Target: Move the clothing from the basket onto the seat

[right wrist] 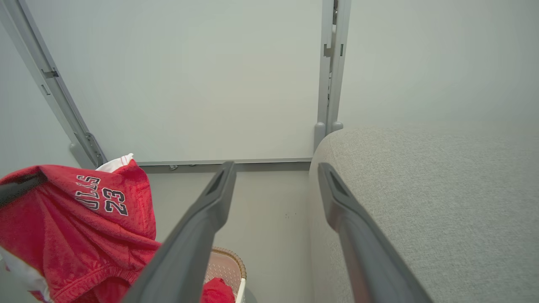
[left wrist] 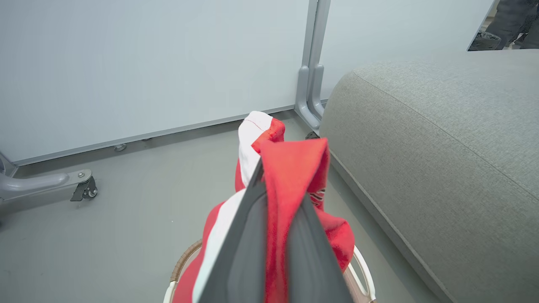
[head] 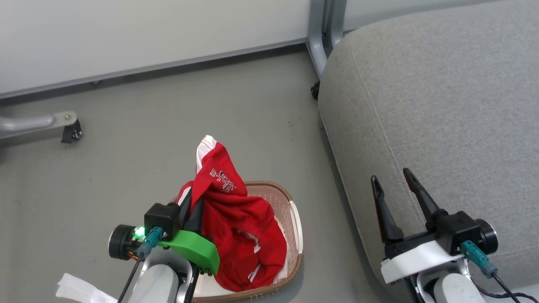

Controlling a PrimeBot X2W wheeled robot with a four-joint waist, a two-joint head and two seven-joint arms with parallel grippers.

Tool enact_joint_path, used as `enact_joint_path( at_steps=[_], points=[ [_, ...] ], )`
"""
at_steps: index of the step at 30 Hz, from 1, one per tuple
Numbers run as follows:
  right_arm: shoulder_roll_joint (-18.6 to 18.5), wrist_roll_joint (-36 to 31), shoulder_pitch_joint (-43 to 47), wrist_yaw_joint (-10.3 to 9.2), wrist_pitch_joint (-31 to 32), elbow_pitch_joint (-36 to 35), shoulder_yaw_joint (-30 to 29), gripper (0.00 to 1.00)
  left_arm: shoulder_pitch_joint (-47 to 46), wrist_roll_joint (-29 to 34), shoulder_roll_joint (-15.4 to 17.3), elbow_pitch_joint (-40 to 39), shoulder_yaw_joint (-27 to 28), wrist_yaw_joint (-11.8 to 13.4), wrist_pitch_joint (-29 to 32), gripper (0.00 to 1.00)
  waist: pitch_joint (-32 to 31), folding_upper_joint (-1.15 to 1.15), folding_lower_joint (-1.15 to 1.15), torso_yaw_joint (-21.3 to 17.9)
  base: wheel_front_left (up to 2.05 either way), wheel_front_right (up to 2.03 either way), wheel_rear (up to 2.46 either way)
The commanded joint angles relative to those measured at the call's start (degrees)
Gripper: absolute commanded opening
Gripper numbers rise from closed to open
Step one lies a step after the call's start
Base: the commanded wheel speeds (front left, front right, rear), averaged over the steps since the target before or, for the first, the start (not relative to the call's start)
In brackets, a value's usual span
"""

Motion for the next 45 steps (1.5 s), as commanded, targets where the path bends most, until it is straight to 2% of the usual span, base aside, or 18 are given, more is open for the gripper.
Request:
enact_joint_path(
  at_steps=[1,6,11,25,33,38,39,40,41,45],
  points=[
    [-0.1,0.5,1.2,-0.02,-0.2,0.2,0.8,1.0,1.2,-0.3,0.0,-0.6,-0.1,-0.3,-0.2,0.0,-5.7,0.0,0.01,0.9,0.0,0.0,0.0],
    [-0.1,-0.3,1.7,-0.02,-0.2,0.4,5.1,1.0,1.0,-0.4,-0.1,-2.2,-0.8,-0.8,-0.2,0.0,-6.6,0.0,0.01,0.4,0.0,0.0,0.0],
    [-0.1,-0.6,2.0,-0.03,-0.2,0.8,6.6,1.0,-0.9,-0.4,-0.2,-3.7,-3.1,-1.3,-0.2,0.0,-7.0,0.0,0.01,0.3,0.0,0.0,0.0],
    [-1.2,2.3,0.1,-0.03,-0.2,2.9,12.2,1.0,-6.7,0.9,-0.1,-11.8,-14.5,-2.4,-0.1,0.0,-7.7,0.0,0.01,0.4,0.0,0.0,0.0],
    [-1.5,1.7,-1.8,-0.03,-0.2,3.3,13.4,1.0,-8.0,-0.5,-0.1,-18.8,-20.8,-3.0,3.4,0.0,-7.6,0.0,0.01,1.0,0.0,0.0,0.0],
    [-1.2,0.8,-1.9,-0.02,-0.2,3.3,13.4,1.0,-7.2,-3.6,-0.1,-22.6,-23.0,-2.1,5.4,0.0,-7.5,0.0,0.01,1.5,0.0,0.0,0.0],
    [-1.1,0.5,-1.9,-0.02,-0.2,3.2,13.3,0.56,-6.9,-4.9,-0.1,-23.0,-23.3,-1.9,5.9,0.0,-7.5,0.0,0.01,1.6,0.0,0.0,0.0],
    [-1.1,0.4,-1.8,-0.02,-0.2,3.0,13.2,0.35,-6.7,-5.5,-0.1,-23.1,-23.5,-1.6,6.3,0.0,-7.5,0.0,0.01,1.7,0.0,0.0,0.0],
    [-1.0,0.3,-1.6,-0.02,-0.2,3.0,13.7,0.0,-6.7,-6.1,-0.1,-23.1,-23.8,-1.4,6.8,0.0,-7.4,0.0,0.01,1.7,0.0,0.0,0.0],
    [-1.0,0.3,-1.2,-0.03,-0.2,3.2,13.8,0.0,-6.4,-7.2,-0.1,-21.3,-24.1,0.1,6.9,0.0,-7.3,0.0,0.01,1.7,0.0,0.0,0.0]
  ],
)
